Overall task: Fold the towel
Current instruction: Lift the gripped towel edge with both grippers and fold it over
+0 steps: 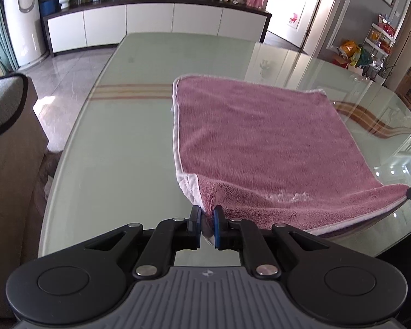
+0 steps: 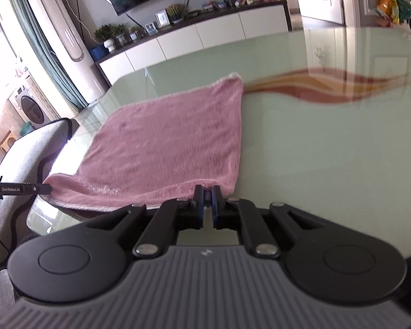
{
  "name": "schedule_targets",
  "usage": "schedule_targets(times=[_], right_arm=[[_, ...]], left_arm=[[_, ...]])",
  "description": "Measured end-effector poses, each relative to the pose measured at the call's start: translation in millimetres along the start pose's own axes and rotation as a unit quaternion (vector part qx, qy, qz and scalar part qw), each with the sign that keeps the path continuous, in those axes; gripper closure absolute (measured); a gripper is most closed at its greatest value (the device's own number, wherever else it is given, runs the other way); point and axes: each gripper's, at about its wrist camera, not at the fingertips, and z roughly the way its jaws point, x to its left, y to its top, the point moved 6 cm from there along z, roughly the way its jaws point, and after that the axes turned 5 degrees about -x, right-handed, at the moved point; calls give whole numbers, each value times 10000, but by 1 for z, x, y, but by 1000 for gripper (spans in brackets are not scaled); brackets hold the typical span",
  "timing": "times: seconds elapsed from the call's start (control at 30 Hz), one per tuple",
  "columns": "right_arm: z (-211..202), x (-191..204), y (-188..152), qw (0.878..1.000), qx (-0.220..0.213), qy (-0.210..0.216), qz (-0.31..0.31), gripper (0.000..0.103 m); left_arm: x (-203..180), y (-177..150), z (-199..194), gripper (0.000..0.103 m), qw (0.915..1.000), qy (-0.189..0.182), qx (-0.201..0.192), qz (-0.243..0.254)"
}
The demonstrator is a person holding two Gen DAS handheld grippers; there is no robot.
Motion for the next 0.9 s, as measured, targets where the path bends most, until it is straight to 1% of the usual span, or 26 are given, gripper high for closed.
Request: schedule_targets(times=[0.2,0.37,0.47,0.67,0.73,0.8,0.9], right_arm=[[8,1,29,9998,-192,22,-41,98],[27,2,61,9994,-336,21,-47,98],[44,2,79,9993,-370,12,-75,98],[91,-11,110,9997,-203,-46,97,97],[103,-15,118,9997,-170,-42,195,97],[118,-21,125,9994,-120,-26,324,97],[137,-28,130,9989,17,-24,464,97]], left_arm=[[1,29,1,93,9999,-44,-148,2],[4,57,11,93,9997,-73,-207,-62],[5,74,24,93,9998,-76,-158,-53],[12,111,64,93,9997,-47,8,-244],[16,116,69,93,9995,-55,62,-312],[22,128,89,93,9988,-44,194,-457],[30,136,111,93,9968,-43,353,-709]])
